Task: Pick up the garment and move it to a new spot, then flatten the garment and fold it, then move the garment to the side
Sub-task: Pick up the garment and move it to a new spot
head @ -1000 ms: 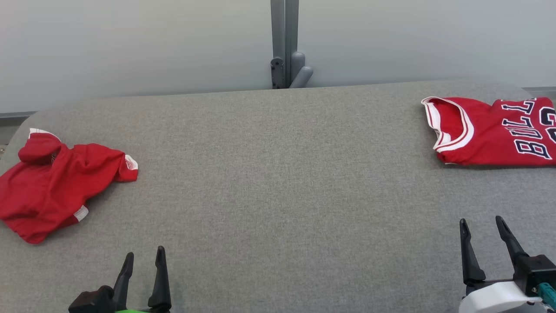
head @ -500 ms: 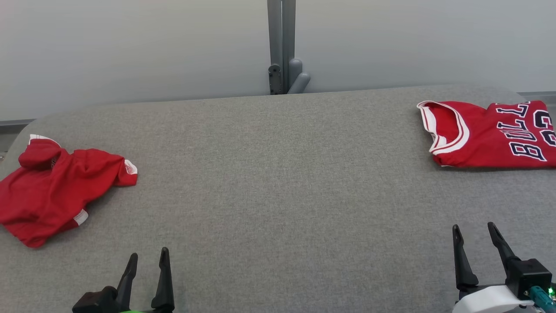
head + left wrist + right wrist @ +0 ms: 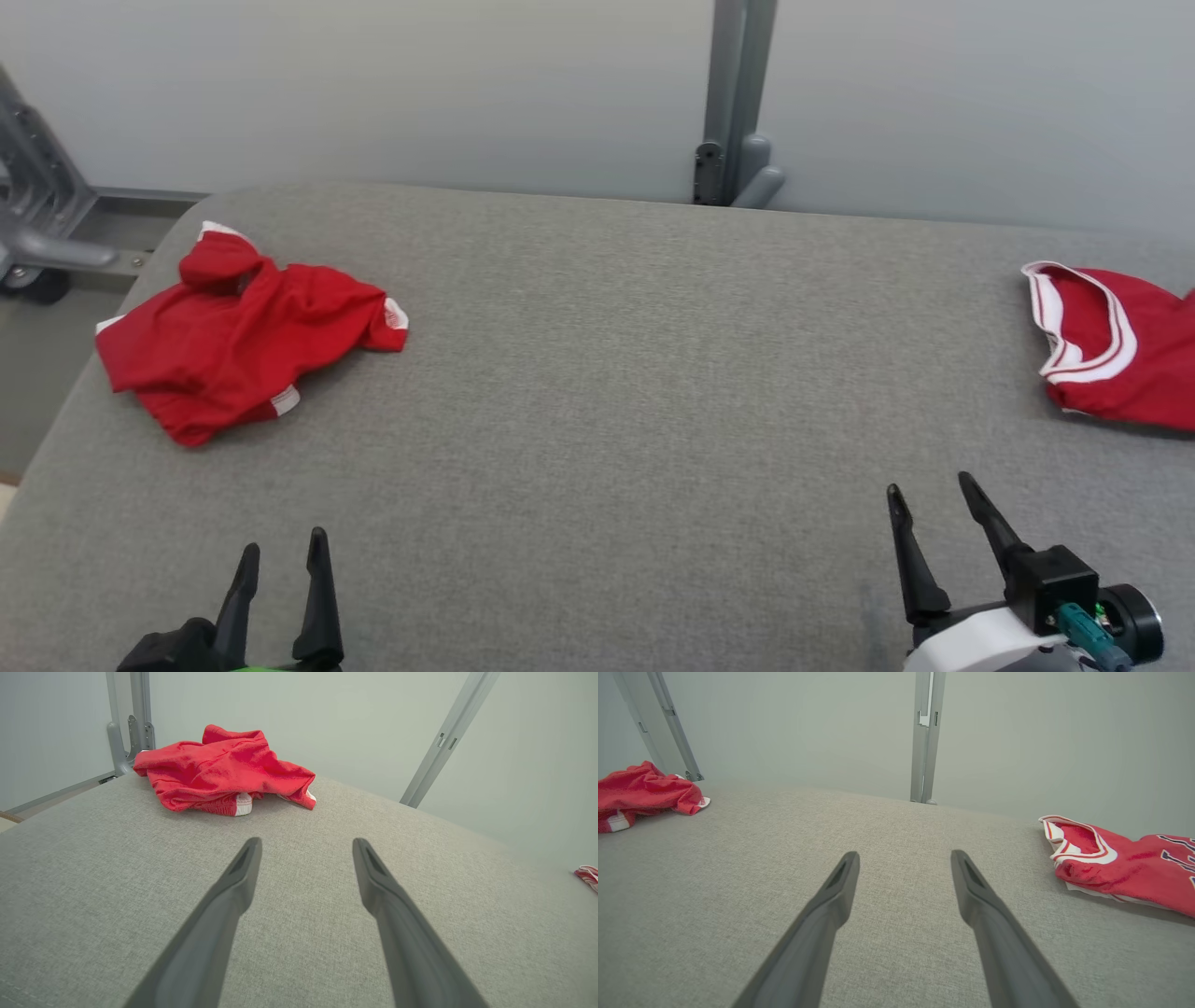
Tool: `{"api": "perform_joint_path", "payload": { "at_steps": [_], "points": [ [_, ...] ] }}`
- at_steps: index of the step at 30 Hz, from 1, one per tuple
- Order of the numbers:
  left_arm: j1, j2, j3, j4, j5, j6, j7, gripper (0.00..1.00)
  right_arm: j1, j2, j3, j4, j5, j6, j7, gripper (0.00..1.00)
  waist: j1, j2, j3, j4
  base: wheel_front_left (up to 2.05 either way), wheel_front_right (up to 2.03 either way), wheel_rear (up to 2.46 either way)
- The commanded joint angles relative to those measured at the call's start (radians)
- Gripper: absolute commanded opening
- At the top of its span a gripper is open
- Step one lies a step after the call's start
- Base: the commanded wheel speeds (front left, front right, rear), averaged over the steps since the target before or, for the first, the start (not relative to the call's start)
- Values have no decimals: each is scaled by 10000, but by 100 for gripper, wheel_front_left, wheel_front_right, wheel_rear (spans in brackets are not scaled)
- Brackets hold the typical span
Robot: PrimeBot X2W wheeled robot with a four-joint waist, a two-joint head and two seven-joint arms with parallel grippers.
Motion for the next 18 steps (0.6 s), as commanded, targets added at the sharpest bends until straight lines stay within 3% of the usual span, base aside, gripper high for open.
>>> {"api": "perform_joint_path", "payload": {
  "at_steps": [1, 10, 18],
  "points": [
    [180, 40, 228, 5, 50, 20, 5, 100, -199, -12, 308, 105, 103, -14, -28, 100, 1, 45, -87, 1188, 0, 0, 0],
    [391, 33, 694, -68, -119, 20, 3, 100, -392, -10, 1010, 248, 290, -14, -28, 100, 1, 45, -63, 1968, 0, 0, 0],
    [-915, 93, 256, 493, -28, 20, 4, 100, -761, -151, 1227, 76, 310, -14, -28, 100, 1, 45, 951, 1724, 0, 0, 0]
  ]
}}
